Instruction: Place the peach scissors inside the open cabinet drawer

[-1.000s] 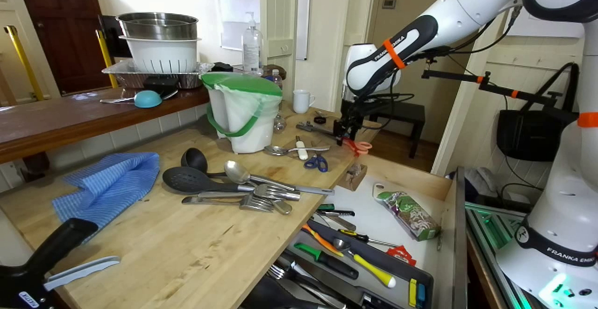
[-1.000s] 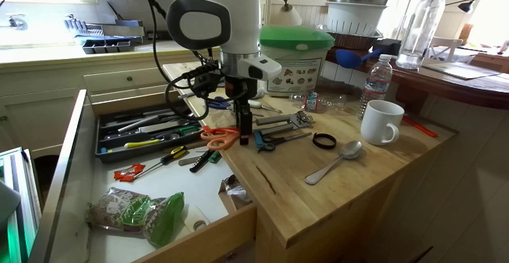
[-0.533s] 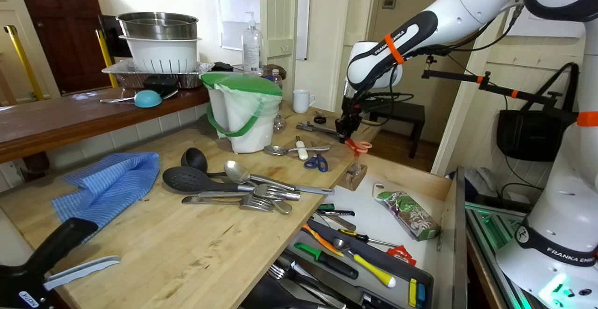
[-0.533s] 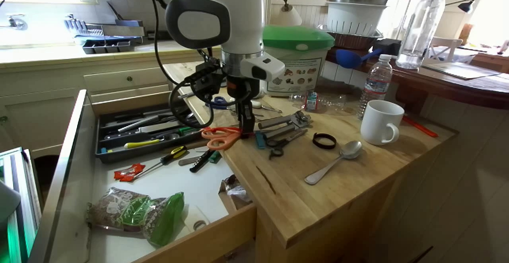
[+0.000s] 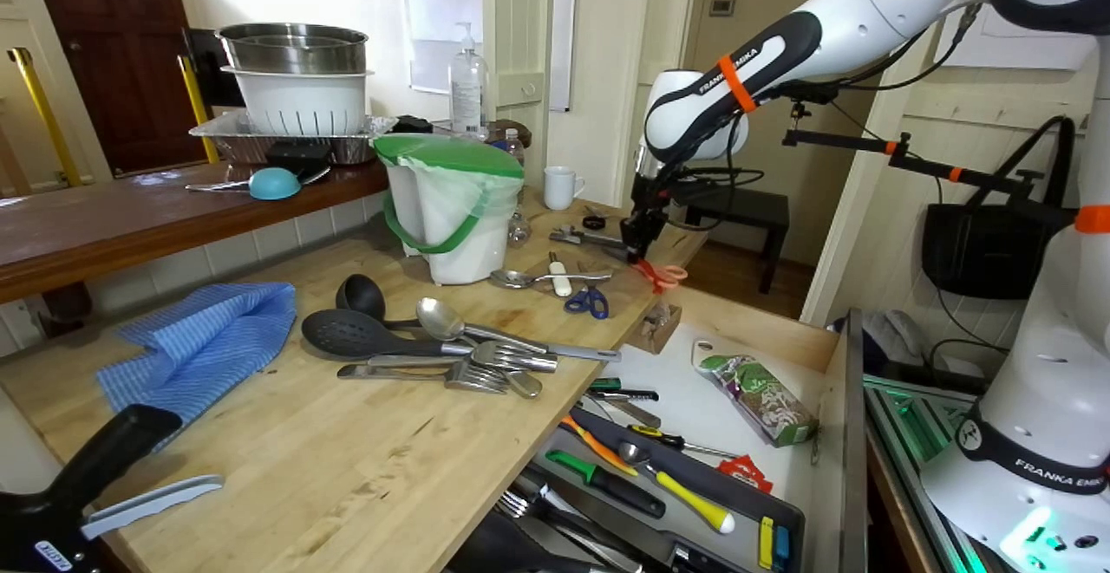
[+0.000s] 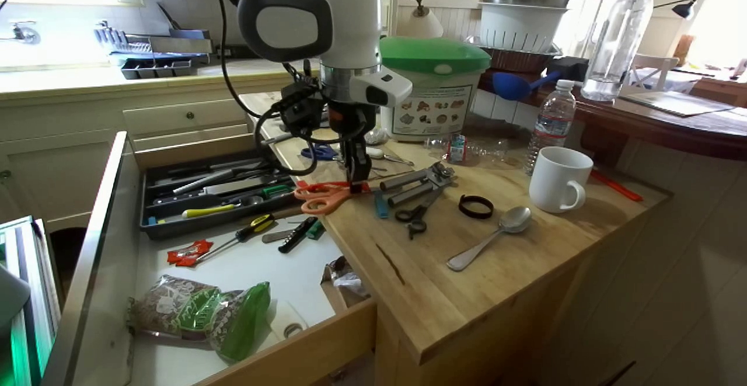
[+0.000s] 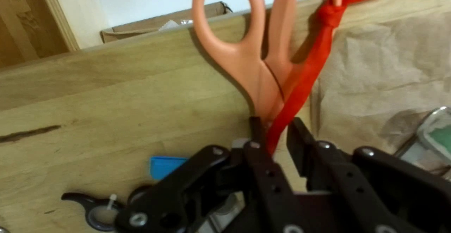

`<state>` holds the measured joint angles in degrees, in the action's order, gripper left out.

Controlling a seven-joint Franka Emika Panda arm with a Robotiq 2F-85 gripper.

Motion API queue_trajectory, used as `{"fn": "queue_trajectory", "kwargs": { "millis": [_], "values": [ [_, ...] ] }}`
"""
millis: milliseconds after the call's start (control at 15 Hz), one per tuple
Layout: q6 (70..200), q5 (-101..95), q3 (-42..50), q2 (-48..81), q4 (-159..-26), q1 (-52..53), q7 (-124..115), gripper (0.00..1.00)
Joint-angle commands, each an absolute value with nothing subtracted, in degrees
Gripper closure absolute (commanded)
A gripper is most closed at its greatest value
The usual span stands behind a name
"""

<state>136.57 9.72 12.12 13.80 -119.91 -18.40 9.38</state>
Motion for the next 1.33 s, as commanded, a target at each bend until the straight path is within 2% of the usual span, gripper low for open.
{"fn": "queue_trajectory", "kwargs": {
  "millis": [0, 267, 667, 733, 800, 1200, 1267],
  "values": [
    [131.4, 12.7, 10.6, 7.6, -123.7, -18.8, 16.6, 0.94],
    [127.9, 11.0, 11.7, 4.2, -125.0, -17.8, 18.5, 0.94],
    [138.7, 7.2, 12.1, 7.6, -125.3, -16.6, 14.6, 0.94],
    [139.7, 6.3, 12.1, 8.4, -125.2, -16.3, 13.6, 0.50],
    [140.2, 5.9, 12.1, 9.4, -124.7, -16.1, 13.1, 0.49],
    [142.9, 0.4, 13.2, 11.3, -124.7, -15.7, 6.9, 0.05],
    [143.3, 0.2, 13.3, 11.3, -124.8, -15.8, 6.2, 0.01]
  ]
}}
